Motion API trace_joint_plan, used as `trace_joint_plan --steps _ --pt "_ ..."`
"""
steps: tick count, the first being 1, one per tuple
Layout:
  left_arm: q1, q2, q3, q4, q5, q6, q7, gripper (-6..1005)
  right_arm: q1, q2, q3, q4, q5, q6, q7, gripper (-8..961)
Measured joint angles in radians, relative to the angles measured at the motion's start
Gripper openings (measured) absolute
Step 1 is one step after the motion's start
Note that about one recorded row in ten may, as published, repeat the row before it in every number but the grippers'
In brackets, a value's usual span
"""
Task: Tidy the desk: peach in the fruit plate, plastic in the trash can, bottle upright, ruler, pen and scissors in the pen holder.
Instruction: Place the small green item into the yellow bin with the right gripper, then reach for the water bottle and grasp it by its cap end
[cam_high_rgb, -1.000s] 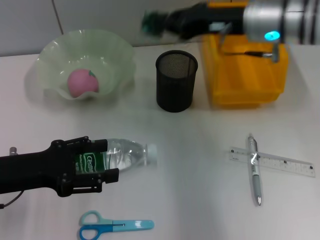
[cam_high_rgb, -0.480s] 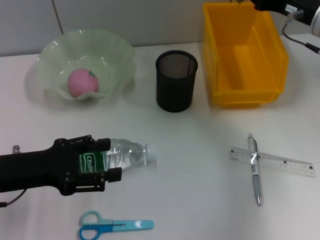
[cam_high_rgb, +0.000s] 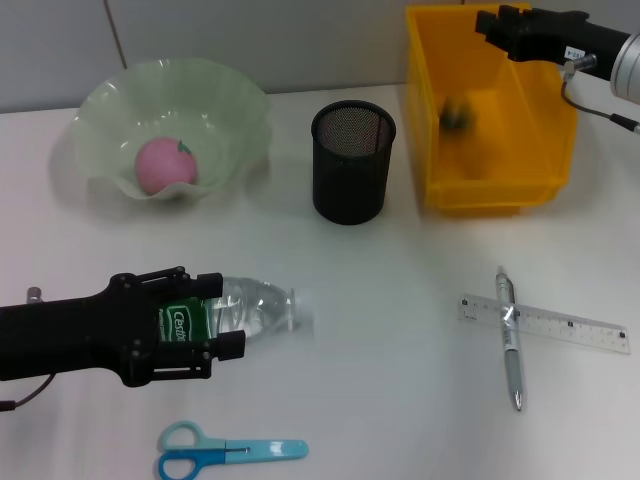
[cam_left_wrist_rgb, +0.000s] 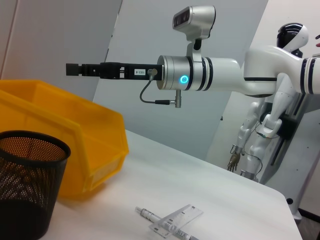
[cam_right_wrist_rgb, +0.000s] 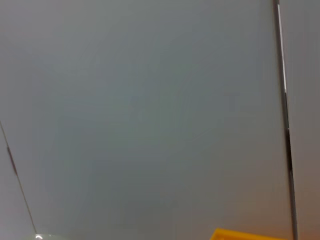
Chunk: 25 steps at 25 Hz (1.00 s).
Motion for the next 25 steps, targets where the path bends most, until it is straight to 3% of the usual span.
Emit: trace_joint_plan --steps 16,25 --pt "0.0 0.0 0.0 0.0 0.002 0.003 0.002 826 -0.038 0.008 0.016 -0.051 0.066 -0.066 0.019 721" --pt "0.0 -0.002 0.0 0.0 0.0 0.003 0.01 825 -0.15 -0.019 0.025 -0.081 0.258 -0.446 0.011 796"
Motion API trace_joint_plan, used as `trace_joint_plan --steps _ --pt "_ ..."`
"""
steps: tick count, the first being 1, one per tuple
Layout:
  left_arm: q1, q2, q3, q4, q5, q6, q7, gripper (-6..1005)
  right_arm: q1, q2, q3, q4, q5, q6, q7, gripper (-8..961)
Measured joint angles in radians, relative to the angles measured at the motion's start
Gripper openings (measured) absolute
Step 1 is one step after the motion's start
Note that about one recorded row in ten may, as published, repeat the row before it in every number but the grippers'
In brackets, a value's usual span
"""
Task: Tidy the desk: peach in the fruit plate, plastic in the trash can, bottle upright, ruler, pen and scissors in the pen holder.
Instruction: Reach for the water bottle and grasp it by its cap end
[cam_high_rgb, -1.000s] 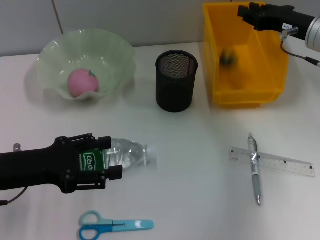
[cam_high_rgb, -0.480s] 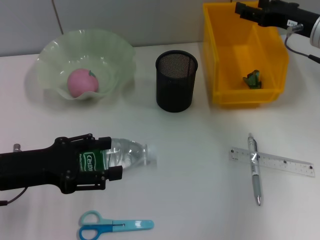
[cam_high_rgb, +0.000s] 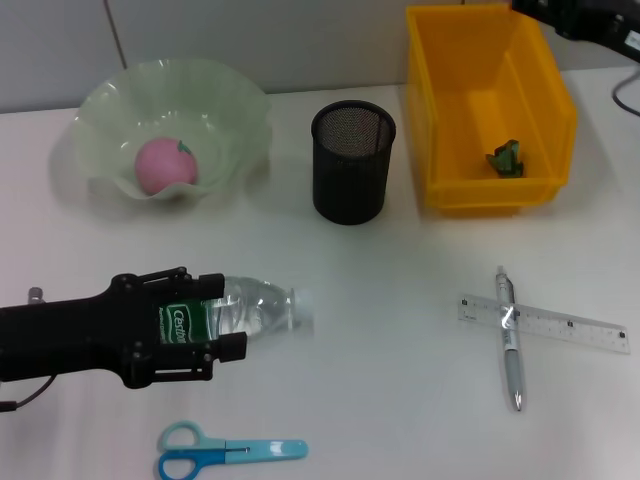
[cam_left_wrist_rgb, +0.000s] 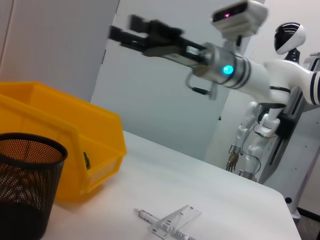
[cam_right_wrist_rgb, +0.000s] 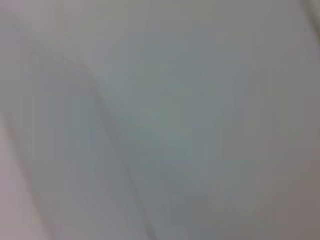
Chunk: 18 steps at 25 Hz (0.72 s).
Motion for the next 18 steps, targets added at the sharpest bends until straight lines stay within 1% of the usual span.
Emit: trace_joint_plan --steps 1,2,3,4,5,7,8,9,11,12,13,14,18 --pt "-0.001 0.0 0.0 0.0 0.0 0.0 0.0 825 -0.011 -0.006 0.0 0.001 0.004 -0.048 -0.001 796" --pt "-0.005 0.0 0.0 0.0 0.0 0.0 0.0 825 -0.03 -0.02 -0.004 0.011 -0.008 -0.142 -0.005 796" --pt "-0.005 0.0 0.0 0.0 0.0 0.0 0.0 825 -0.03 -0.02 -0.004 0.011 -0.008 -0.142 -0.005 796" --pt "-0.006 0.0 0.001 0.0 0.0 0.0 0.0 825 -0.043 -0.029 -0.008 0.02 -0.037 -0.211 -0.014 796" --pt "-0.007 0.0 0.001 0.0 0.001 0.0 0.0 825 -0.043 -0.029 -0.008 0.02 -0.037 -0.211 -0.014 796" --pt "-0.009 0.0 0.002 0.0 0.002 0.0 0.001 825 -0.062 -0.036 -0.004 0.025 -0.115 -0.31 -0.028 796" --pt "-0.01 0.0 0.002 0.0 0.002 0.0 0.001 825 -0.067 -0.038 -0.002 0.025 -0.144 -0.338 -0.032 796" --pt "-0.011 0.0 0.002 0.0 0.002 0.0 0.001 825 -0.067 -0.038 -0.002 0.025 -0.144 -0.338 -0.032 795" --pt "-0.012 0.0 0.001 0.0 0.002 0.0 0.002 825 -0.072 -0.045 -0.001 0.027 -0.206 -0.374 -0.035 795" --pt "-0.014 0.001 0.001 0.0 0.003 0.0 0.002 824 -0.072 -0.051 -0.001 0.029 -0.281 -0.407 -0.035 795" --pt "-0.014 0.001 0.001 0.0 0.003 0.0 0.002 824 -0.071 -0.053 -0.001 0.029 -0.313 -0.418 -0.034 795" --pt "-0.015 0.001 0.001 0.0 0.003 0.0 0.002 824 -0.071 -0.053 -0.001 0.029 -0.313 -0.418 -0.034 795" --pt "-0.022 0.003 0.003 0.0 0.003 -0.001 0.002 824 -0.055 -0.058 -0.009 0.03 -0.478 -0.442 -0.019 795"
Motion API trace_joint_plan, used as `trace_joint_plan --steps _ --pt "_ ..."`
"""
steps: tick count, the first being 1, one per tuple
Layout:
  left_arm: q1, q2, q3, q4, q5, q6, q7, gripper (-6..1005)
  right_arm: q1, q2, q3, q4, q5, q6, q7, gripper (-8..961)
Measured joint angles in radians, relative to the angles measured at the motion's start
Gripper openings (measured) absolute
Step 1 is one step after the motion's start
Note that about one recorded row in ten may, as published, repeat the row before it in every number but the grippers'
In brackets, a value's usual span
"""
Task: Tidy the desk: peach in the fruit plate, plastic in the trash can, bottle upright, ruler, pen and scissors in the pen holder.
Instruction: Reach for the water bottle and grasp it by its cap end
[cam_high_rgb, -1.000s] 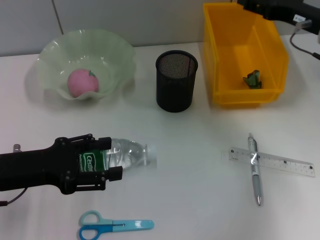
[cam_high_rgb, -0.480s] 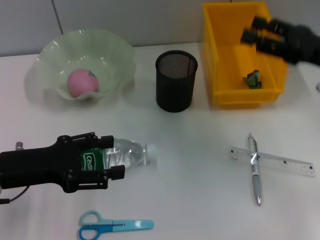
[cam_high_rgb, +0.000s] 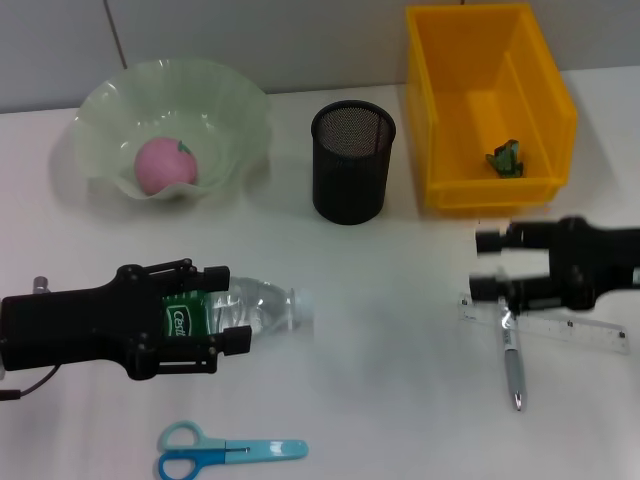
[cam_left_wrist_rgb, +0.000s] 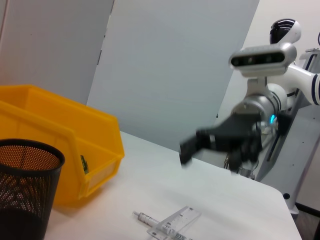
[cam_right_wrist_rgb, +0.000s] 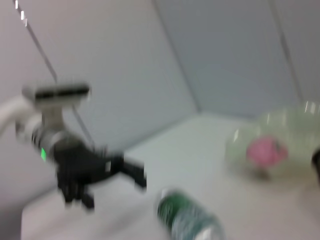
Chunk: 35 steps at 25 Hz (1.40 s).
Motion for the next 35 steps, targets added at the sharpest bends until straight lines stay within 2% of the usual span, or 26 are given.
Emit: trace_joint_plan --steps 4,10,13,14,15,18,19,20,24,28,30,31,32,34,35 --pt "-0.015 0.004 0.006 0.0 0.004 -0.004 -0.009 824 0.003 0.01 -0.003 -0.02 -0.127 -0.013 -0.034 795" --pt "-0.042 0.012 0.001 0.006 0.015 -0.006 -0.025 823 -0.013 0.02 0.001 -0.061 -0.169 -0.019 -0.069 796" --pt "-0.077 0.013 0.012 0.053 0.024 -0.007 -0.069 823 -0.016 0.02 0.004 -0.065 -0.17 -0.021 -0.072 796" --pt "-0.116 0.012 0.026 0.099 0.07 -0.011 -0.112 823 -0.016 0.021 0.005 -0.065 -0.17 -0.017 -0.072 796" --pt "-0.116 0.012 0.026 0.099 0.07 -0.011 -0.112 823 -0.016 0.021 0.005 -0.065 -0.17 -0.017 -0.072 796" --pt "-0.212 -0.002 0.033 0.157 0.218 -0.033 -0.186 823 -0.014 0.02 0.005 -0.067 -0.171 -0.015 -0.072 796" --pt "-0.288 -0.008 0.033 0.174 0.318 -0.039 -0.223 823 -0.014 0.021 0.007 -0.072 -0.17 -0.015 -0.072 796" --pt "-0.288 -0.008 0.033 0.174 0.318 -0.039 -0.223 823 -0.014 0.021 0.007 -0.072 -0.17 -0.015 -0.072 796" --pt "-0.405 -0.027 0.051 0.205 0.483 -0.039 -0.261 822 -0.011 0.021 0.032 -0.079 -0.167 -0.015 -0.067 796" --pt "-0.48 -0.031 0.17 0.215 0.566 -0.08 -0.326 822 -0.009 0.02 0.034 -0.079 -0.167 -0.015 -0.064 796" --pt "-0.5 -0.032 0.246 0.22 0.588 -0.114 -0.364 822 -0.007 0.019 0.034 -0.079 -0.169 -0.015 -0.063 796" --pt "-0.514 -0.034 0.314 0.222 0.603 -0.145 -0.395 822 -0.006 0.019 0.034 -0.079 -0.17 -0.015 -0.063 796" --pt "-0.514 -0.034 0.314 0.222 0.603 -0.145 -0.395 822 -0.006 0.019 0.034 -0.079 -0.17 -0.015 -0.063 796" --pt "-0.532 -0.038 0.416 0.221 0.617 -0.2 -0.448 822 -0.004 0.017 0.034 -0.079 -0.171 -0.015 -0.063 796" --pt "-0.532 -0.038 0.416 0.221 0.617 -0.2 -0.448 822 -0.004 0.017 0.034 -0.079 -0.171 -0.015 -0.063 796"
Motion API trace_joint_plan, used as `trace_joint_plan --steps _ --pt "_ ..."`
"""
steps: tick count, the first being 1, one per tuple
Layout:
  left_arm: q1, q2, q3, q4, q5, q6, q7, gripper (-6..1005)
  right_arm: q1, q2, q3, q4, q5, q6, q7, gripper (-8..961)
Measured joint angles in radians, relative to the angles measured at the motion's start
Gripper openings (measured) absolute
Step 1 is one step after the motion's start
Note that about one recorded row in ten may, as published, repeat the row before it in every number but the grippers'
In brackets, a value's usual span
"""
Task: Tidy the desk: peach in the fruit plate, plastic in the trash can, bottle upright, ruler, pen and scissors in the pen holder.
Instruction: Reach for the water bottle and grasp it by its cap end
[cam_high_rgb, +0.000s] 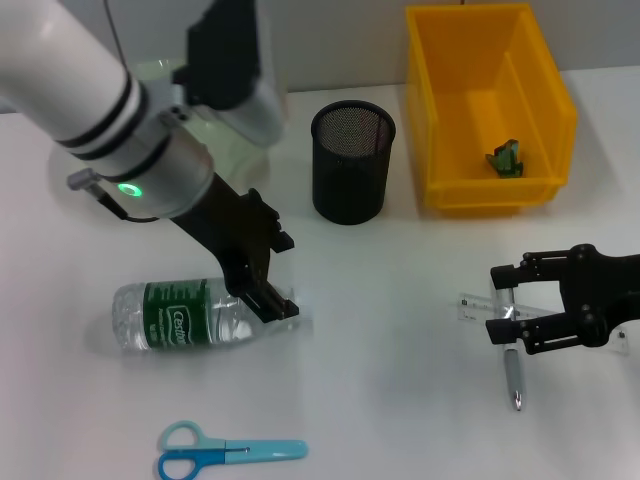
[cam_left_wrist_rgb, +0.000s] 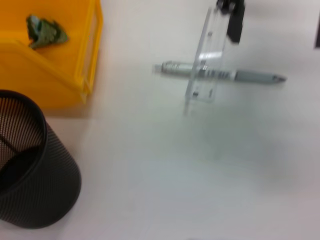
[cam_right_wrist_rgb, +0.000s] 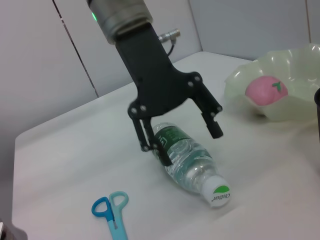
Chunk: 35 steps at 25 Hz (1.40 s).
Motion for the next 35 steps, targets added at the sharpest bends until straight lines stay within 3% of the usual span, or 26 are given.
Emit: trace_joint_plan --steps 9,24,35 --pt "-0.024 -0.002 0.191 -0.017 -0.008 -0.099 -0.084 821 0.009 -0.003 -0.003 -0.003 -0.001 0.001 -0.005 795" --pt "-0.027 -0.002 0.305 -0.075 -0.054 -0.199 -0.139 820 0.005 -0.001 -0.01 -0.003 -0.004 0.002 -0.008 795" --pt "-0.027 -0.002 0.334 -0.101 -0.062 -0.238 -0.134 819 0.003 0.0 -0.011 0.002 -0.007 0.001 -0.011 796"
